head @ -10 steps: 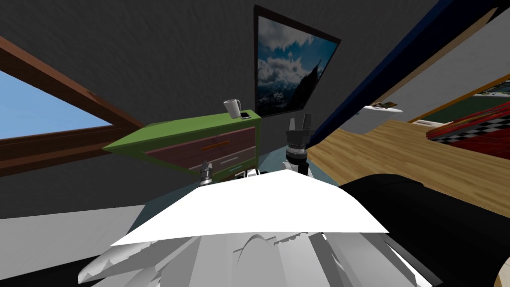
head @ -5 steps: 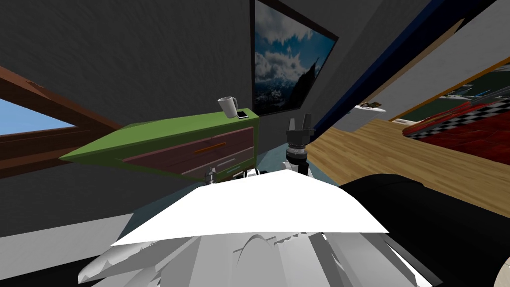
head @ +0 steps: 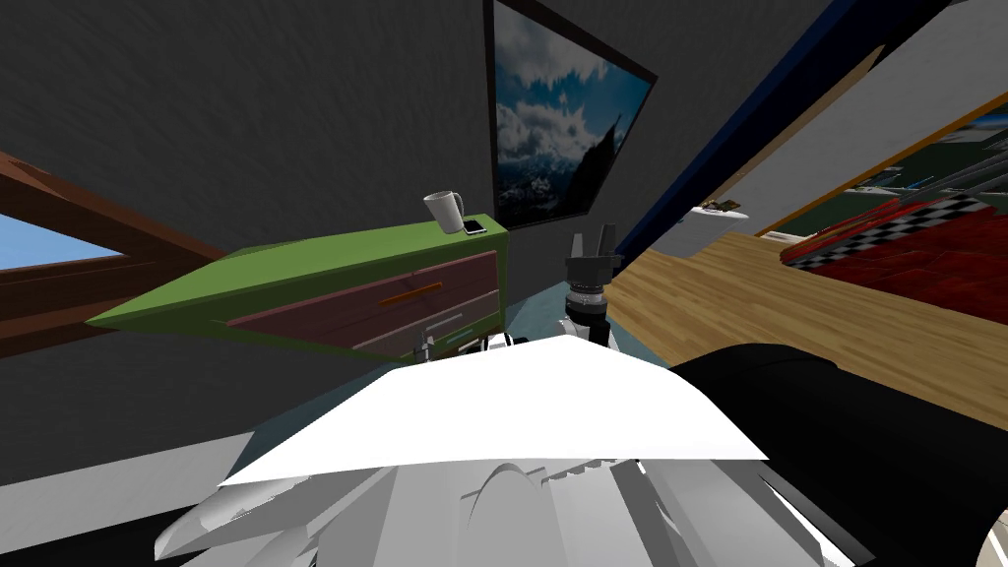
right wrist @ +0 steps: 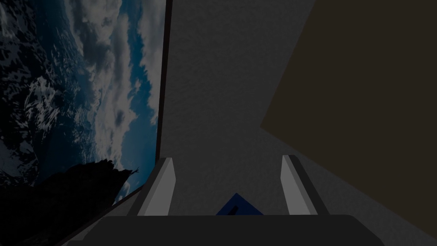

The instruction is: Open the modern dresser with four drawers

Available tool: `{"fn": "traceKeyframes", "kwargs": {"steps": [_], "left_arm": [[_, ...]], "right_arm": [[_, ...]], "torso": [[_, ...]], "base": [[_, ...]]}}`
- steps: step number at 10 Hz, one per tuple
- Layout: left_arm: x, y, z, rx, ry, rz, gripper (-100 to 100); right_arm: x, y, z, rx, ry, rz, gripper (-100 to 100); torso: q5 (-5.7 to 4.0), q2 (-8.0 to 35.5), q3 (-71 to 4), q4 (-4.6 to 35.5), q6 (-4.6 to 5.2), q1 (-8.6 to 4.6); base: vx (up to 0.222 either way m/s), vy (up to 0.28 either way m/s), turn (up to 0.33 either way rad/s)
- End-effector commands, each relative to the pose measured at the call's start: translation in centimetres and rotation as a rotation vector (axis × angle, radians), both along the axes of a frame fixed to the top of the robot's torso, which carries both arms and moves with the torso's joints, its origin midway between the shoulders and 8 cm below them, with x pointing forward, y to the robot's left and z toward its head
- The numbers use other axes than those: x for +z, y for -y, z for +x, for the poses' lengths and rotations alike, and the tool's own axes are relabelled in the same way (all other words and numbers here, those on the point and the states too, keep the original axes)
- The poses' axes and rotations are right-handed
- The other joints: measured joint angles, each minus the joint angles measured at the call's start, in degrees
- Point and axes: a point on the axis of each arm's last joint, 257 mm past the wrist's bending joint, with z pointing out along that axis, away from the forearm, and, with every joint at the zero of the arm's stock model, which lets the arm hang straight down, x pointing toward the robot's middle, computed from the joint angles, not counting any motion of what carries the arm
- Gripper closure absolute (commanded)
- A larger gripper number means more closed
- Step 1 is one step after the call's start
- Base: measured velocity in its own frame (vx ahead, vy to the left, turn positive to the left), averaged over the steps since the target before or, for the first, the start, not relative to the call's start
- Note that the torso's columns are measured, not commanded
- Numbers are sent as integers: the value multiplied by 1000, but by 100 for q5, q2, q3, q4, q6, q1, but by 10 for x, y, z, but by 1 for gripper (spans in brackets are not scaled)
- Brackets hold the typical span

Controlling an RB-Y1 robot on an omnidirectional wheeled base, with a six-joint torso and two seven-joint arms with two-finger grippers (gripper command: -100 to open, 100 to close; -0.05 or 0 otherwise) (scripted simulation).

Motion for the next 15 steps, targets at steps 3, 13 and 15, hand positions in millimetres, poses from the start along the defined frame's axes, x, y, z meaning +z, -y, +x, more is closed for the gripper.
{"fn": "traceKeyframes", "kwargs": {"steps": [3,13,15], "left_arm": [[-4,7,3,21,-4,-41,-100],[6,-36,0,-43,-33,101,-100],[5,-44,1,-54,-56,120,-100]], "right_arm": [[0,0,0,0,0,0,0],[0,0,0,0,0,0,0],[0,0,0,0,0,0,0]], "torso": [[0,1,1,0,0,1],[-1,4,3,1,1,-5],[-1,5,3,1,1,-5]], "base": [[13,-1,-9],[2,-2,1],[-6,-19,-2]]}}
